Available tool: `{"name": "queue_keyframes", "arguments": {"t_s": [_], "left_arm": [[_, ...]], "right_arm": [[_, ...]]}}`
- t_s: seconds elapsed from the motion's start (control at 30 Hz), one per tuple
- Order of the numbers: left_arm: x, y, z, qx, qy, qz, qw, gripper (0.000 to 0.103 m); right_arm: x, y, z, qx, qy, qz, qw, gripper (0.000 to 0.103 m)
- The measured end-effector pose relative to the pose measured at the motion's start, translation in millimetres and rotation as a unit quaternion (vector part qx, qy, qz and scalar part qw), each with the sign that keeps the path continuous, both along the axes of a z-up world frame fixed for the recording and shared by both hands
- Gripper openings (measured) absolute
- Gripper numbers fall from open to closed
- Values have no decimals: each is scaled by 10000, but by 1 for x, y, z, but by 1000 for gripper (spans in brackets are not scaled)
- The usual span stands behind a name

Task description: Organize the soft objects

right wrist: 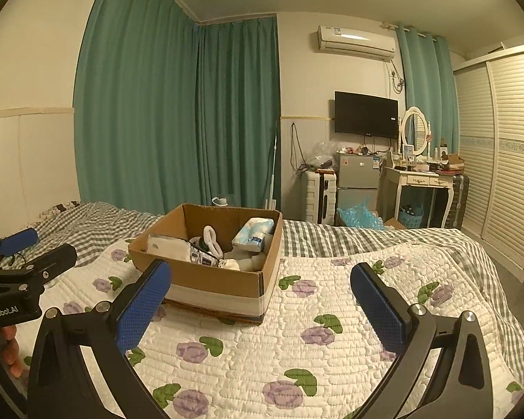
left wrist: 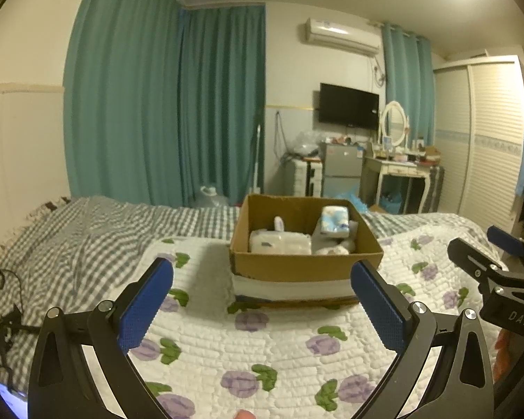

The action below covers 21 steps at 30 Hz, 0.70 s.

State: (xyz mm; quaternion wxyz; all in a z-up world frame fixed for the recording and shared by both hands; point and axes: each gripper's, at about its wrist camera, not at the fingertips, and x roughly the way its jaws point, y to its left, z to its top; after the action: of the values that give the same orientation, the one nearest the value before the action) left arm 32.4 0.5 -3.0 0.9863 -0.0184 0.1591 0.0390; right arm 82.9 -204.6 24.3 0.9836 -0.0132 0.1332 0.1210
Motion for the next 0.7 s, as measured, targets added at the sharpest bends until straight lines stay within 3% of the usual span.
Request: {"name": "queue_keyframes", "arguments": {"t_s": [0.7], "left_arm": [[-3,2,-1,-3,-18,38,10000,103]], "right_arm": [[2,-5,-2,40,70,-63,9999,103]]}}
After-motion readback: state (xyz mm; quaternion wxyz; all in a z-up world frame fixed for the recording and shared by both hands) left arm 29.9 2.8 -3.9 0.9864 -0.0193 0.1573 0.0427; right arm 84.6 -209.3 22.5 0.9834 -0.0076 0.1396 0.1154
